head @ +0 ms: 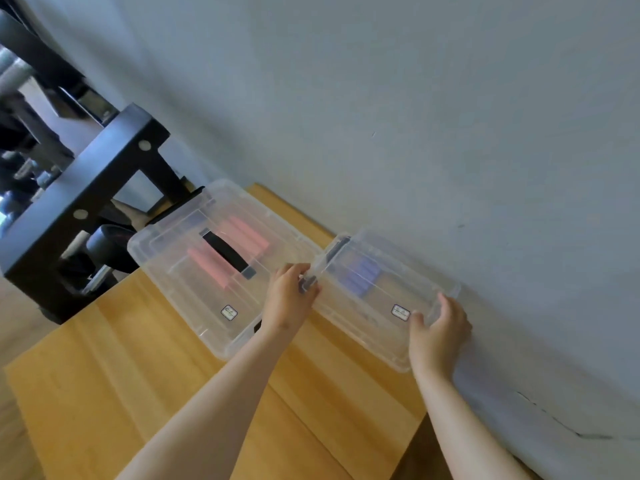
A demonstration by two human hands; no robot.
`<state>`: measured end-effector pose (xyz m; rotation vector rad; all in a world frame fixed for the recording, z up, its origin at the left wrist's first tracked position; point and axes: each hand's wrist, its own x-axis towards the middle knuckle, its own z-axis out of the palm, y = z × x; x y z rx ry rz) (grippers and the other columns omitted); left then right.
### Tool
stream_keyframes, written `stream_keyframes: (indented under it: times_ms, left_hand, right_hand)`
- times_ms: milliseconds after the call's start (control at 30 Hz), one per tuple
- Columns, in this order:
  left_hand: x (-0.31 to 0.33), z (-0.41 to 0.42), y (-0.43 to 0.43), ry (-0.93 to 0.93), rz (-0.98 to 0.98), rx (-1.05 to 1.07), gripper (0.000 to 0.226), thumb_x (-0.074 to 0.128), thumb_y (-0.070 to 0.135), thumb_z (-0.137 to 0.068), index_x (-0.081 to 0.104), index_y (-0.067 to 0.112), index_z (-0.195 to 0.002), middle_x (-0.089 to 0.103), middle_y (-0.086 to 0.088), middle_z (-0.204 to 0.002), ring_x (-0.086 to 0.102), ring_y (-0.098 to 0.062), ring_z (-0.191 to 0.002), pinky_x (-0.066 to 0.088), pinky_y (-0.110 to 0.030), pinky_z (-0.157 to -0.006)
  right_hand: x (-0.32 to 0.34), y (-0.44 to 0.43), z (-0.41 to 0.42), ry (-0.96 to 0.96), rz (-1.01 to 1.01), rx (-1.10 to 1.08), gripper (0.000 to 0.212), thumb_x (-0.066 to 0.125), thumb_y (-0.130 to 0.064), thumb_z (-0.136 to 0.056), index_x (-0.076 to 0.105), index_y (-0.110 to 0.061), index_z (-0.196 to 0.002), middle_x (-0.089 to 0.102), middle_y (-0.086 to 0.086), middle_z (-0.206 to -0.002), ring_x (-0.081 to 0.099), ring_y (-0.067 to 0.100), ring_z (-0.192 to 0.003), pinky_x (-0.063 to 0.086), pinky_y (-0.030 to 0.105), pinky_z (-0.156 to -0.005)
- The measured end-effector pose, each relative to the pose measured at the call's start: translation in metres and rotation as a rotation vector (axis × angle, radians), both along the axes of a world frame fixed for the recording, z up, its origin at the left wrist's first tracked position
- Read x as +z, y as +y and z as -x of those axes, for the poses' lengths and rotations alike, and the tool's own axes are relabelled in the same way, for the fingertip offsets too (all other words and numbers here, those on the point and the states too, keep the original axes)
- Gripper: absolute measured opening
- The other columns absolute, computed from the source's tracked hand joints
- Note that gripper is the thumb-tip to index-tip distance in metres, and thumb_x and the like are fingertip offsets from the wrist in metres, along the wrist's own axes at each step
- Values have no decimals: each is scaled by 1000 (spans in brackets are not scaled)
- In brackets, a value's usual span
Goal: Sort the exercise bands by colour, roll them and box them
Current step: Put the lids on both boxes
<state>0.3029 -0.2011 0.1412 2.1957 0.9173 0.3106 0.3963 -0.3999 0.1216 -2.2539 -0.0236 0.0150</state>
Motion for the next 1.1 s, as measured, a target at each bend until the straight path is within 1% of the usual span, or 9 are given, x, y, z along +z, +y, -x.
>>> stream_keyframes:
  times_ms: [133,267,467,633,700,767,900,1033,1100]
  left_hand:
    - [-10,-37,8,27,-50,-67,46,65,26,-92,54,15,-135,54,-1,-132,50,-17,-116,40,-22,-90]
    - [-16,-60,12,81,-180,-124,44,63,31,-93,56,16,-134,56,0,-133,38,-21,-128,34,-35,-104]
    - [-17,-69,20,49,-194,-100,28,55,24,-97,64,19,-123,63,1,-124,38,-22,-126,30,-39,-103]
    - [-23,-72,24,96,-186,-149,20,60,19,-92,69,22,-110,66,6,-111,37,-22,-125,28,-38,-102]
    - [-26,-73,24,111,-209,-169,24,60,19,-92,67,23,-115,62,6,-124,32,-24,-133,22,-40,-108]
    - [-27,-75,23,130,-187,-197,35,55,16,-95,57,25,-129,52,7,-137,21,-21,-142,11,-39,-115]
    - [-28,-76,17,181,-197,-280,43,40,10,-100,42,21,-142,60,0,-129,13,-14,-147,-6,-33,-118]
    - [-20,-69,8,217,-265,-304,39,41,12,-100,47,17,-139,54,-5,-137,14,-17,-145,-4,-33,-117]
    - [-16,-63,1,246,-264,-333,39,43,15,-100,48,17,-139,47,-3,-144,11,-18,-145,-1,-35,-117]
  right_hand:
    - [-18,5,-30,-10,8,-47,51,63,0,-86,50,2,-135,48,24,-140,38,42,-128,28,40,-104]
    - [-31,4,-46,-56,4,-62,50,61,0,-87,50,3,-136,46,24,-141,37,42,-127,30,45,-105]
    - [-41,0,-52,-153,20,-41,46,64,8,-83,55,9,-128,52,30,-131,45,49,-120,22,31,-99]
    - [-48,-12,-50,-118,3,-67,45,56,6,-89,53,1,-133,50,20,-140,40,39,-129,27,36,-106]
    - [-48,-14,-48,-94,-42,-40,45,53,4,-92,50,-2,-136,46,18,-143,40,35,-133,30,41,-110]
    - [-46,-14,-46,-71,-93,-16,44,48,1,-96,45,-4,-140,41,15,-148,39,29,-137,33,37,-110]
    - [-46,-13,-44,-43,-114,-20,44,44,-2,-99,41,-6,-143,35,13,-152,36,25,-140,31,26,-106]
    - [-46,-19,-41,-13,-115,-23,46,42,-3,-100,39,-10,-145,33,11,-153,35,27,-141,37,41,-111]
    - [-47,-28,-36,0,-101,-25,46,40,-3,-101,38,-11,-146,32,9,-154,34,27,-141,38,40,-110]
